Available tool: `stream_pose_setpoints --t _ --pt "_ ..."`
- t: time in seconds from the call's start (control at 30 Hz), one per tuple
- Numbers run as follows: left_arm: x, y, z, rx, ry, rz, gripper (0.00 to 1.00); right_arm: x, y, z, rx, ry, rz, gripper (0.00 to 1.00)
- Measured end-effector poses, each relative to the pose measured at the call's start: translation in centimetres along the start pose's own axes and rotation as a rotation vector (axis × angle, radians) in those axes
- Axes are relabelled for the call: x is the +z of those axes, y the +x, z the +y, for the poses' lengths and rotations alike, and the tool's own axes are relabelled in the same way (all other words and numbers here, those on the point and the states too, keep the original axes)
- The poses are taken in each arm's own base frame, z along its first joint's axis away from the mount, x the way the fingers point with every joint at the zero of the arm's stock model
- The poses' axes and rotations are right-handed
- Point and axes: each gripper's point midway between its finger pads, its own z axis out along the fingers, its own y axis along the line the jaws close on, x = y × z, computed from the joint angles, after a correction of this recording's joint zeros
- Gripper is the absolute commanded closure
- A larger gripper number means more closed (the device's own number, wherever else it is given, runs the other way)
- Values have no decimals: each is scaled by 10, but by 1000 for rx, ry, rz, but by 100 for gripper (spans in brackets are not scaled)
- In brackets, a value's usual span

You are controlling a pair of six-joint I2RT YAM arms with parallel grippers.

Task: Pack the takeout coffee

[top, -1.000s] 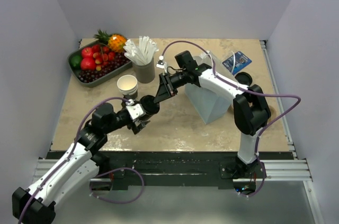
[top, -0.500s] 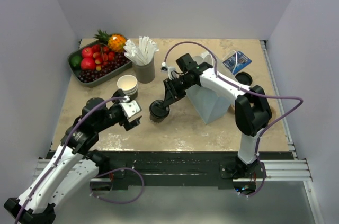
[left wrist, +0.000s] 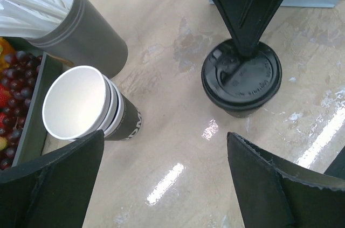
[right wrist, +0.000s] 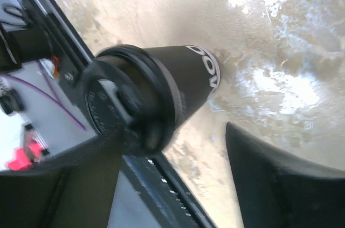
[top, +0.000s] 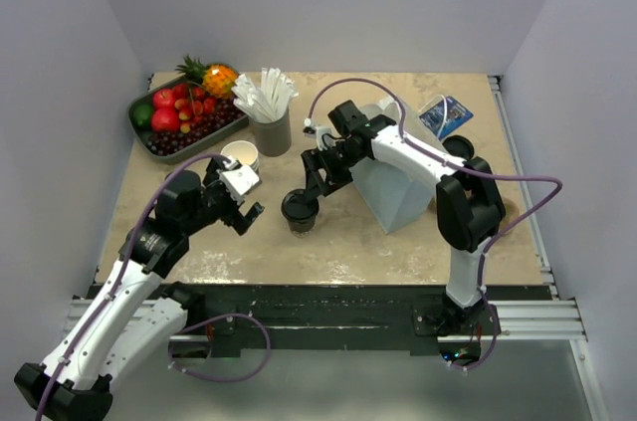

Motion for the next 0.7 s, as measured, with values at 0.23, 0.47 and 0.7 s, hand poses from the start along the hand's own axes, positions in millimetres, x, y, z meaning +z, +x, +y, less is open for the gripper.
stream_pose_setpoints --t 0.23,0.47,0.7 --pt "0 -1 0 -6 -1 -2 0 -11 -16 7 -62 6 -33 1" --pt "6 -1 6 -28 -18 13 0 -35 -38 20 -196 25 -107 1" --pt "9 -10 -20 45 201 20 0 -65 -41 46 -335 21 -155 1"
